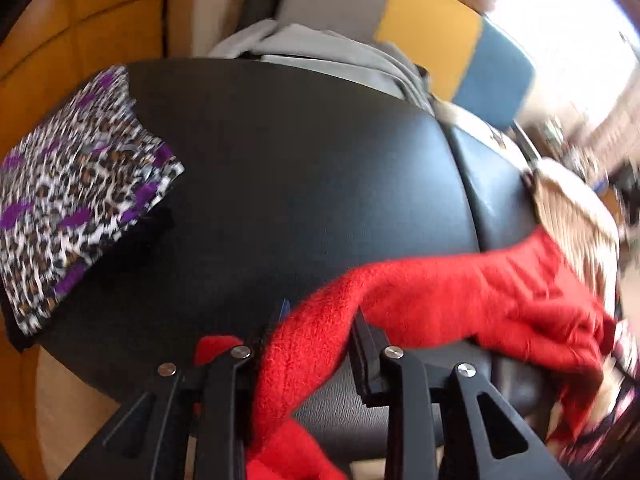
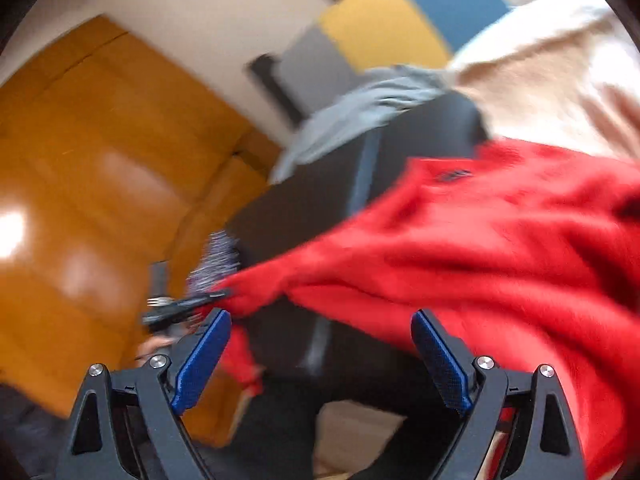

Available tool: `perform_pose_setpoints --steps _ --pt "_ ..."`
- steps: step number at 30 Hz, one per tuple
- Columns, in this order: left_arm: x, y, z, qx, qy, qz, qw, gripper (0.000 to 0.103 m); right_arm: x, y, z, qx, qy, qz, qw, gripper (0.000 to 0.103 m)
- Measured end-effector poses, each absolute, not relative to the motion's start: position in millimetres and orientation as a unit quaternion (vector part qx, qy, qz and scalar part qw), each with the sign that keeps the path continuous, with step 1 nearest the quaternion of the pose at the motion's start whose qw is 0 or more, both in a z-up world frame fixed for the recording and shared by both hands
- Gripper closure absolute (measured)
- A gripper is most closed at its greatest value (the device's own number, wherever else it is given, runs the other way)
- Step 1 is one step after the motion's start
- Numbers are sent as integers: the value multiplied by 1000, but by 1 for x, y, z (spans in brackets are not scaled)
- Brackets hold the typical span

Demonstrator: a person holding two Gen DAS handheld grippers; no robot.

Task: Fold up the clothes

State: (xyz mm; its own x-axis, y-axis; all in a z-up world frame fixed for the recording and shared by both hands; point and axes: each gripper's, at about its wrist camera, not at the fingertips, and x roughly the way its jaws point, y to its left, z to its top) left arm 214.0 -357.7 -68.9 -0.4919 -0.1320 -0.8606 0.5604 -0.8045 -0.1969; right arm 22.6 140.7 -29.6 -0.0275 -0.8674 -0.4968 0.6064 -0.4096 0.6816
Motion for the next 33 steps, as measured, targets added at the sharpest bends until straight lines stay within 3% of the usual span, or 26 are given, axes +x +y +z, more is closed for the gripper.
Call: perform_pose_setpoints --steps 3,6,9,13,16,17,18,19,23,27,29,30,31,32,33 --pt "224 -351 -55 444 226 -846 191 74 2 125 -15 434 -66 -756 485 1" --pt "230 -351 -49 435 232 -849 189 74 -21 109 -8 394 26 -828 398 0" --pt "227 -353 -52 446 237 -841 197 68 -40 84 -38 417 62 -821 386 0" --pt "224 -357 -55 459 242 -829 209 68 -65 50 -79 445 110 -808 370 2" --pt "221 -360 -57 469 246 -820 217 67 -83 24 -109 466 146 -797 357 20" --pt "220 -361 -58 472 247 -817 220 67 -90 15 -119 472 158 -792 352 35" --pt "219 -362 -58 475 248 -814 223 67 -95 9 -127 478 166 -789 348 77" --pt "218 -362 -59 478 250 -811 226 67 -96 13 -122 479 151 -792 347 92" --pt "212 -357 -63 499 240 -804 215 67 -99 45 -80 429 105 -837 323 91" --pt "220 -353 -62 501 250 -803 203 67 -124 116 -26 363 15 -902 233 91" --pt "225 -351 -61 503 248 -803 202 66 -143 167 -3 329 -59 -930 152 89" --pt "228 -350 -60 504 246 -803 202 66 -151 193 7 313 -98 -938 111 76" --pt "232 -351 -60 507 243 -802 204 66 -152 222 6 311 -151 -936 69 61" --pt "236 -352 -61 510 238 -801 207 62 -153 250 5 307 -203 -929 27 21" --pt "237 -354 -62 515 235 -796 215 59 -153 276 4 302 -249 -920 -8 4"
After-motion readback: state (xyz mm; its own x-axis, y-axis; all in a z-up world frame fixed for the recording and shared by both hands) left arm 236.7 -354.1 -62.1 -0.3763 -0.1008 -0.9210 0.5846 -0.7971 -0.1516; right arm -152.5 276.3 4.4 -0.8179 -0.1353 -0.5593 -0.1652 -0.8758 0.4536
